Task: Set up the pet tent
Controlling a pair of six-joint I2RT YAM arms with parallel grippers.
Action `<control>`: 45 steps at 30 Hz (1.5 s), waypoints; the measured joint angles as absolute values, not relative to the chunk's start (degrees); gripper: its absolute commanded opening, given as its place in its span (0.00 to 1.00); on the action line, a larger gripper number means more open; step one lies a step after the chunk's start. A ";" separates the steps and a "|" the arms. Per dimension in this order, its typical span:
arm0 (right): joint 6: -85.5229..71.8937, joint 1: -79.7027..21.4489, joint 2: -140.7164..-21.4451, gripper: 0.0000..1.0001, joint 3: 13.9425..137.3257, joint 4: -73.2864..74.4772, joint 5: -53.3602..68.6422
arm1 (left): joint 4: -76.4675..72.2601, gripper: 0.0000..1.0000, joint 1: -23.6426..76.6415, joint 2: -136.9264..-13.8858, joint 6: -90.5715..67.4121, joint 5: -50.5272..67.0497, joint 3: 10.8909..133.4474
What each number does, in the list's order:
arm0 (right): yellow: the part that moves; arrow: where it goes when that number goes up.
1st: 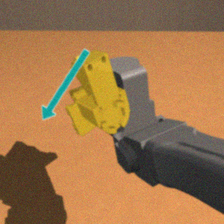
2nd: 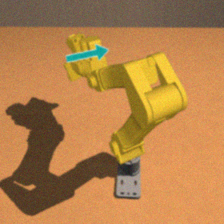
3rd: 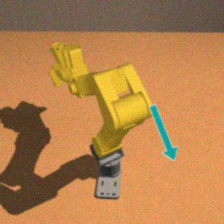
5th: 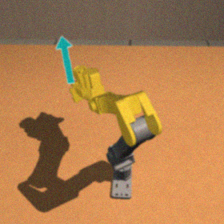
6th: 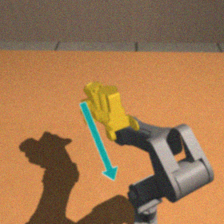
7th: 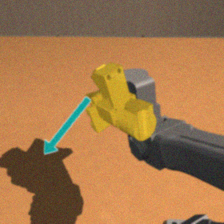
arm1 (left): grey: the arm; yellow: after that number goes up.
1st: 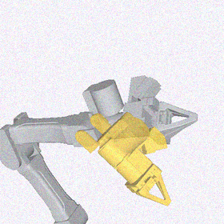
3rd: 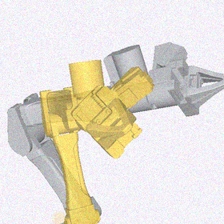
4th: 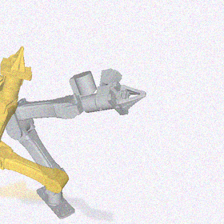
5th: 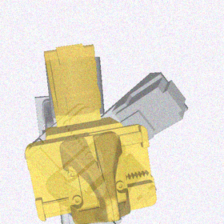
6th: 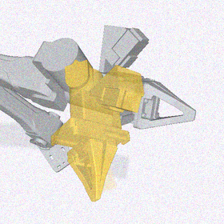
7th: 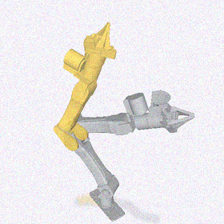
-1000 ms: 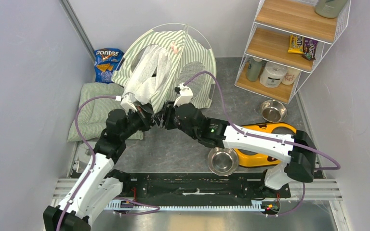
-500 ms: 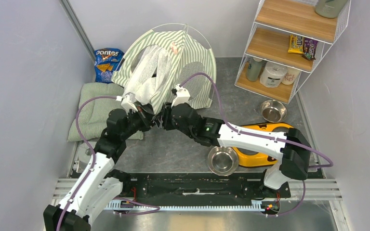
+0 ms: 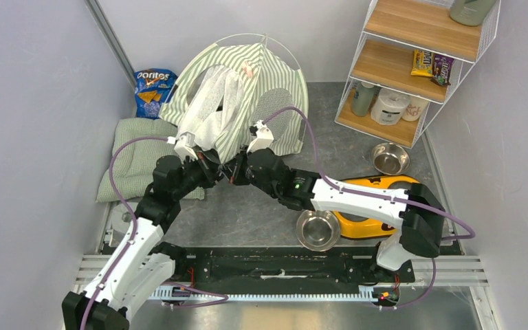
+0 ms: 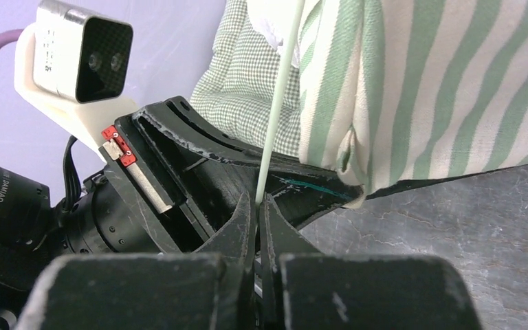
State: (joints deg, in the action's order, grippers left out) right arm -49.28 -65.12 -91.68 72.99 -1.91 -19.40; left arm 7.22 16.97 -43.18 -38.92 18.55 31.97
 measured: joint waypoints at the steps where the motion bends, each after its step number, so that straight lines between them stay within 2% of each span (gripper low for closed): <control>1: -49.54 -65.12 -91.05 0.00 72.01 -2.79 -19.62 | 7.27 0.02 17.04 -42.98 -38.70 18.68 31.97; 14: -45.04 -63.92 -84.73 0.00 65.17 -9.17 -24.56 | 6.50 0.02 16.67 -40.18 -35.14 19.79 32.51; 27: -41.78 -63.51 -85.21 0.00 64.38 -19.84 -28.01 | 2.07 0.02 16.08 -39.09 -27.66 23.99 32.29; 45: -38.04 -63.53 -89.10 0.00 65.32 -23.51 -36.03 | 1.61 0.02 15.68 -38.17 -20.67 29.08 31.14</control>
State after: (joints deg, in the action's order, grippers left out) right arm -38.04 -63.53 -89.10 65.32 -23.51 -36.03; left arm 1.61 15.68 -38.17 -20.67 29.08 31.14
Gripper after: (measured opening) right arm 0.009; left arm 0.045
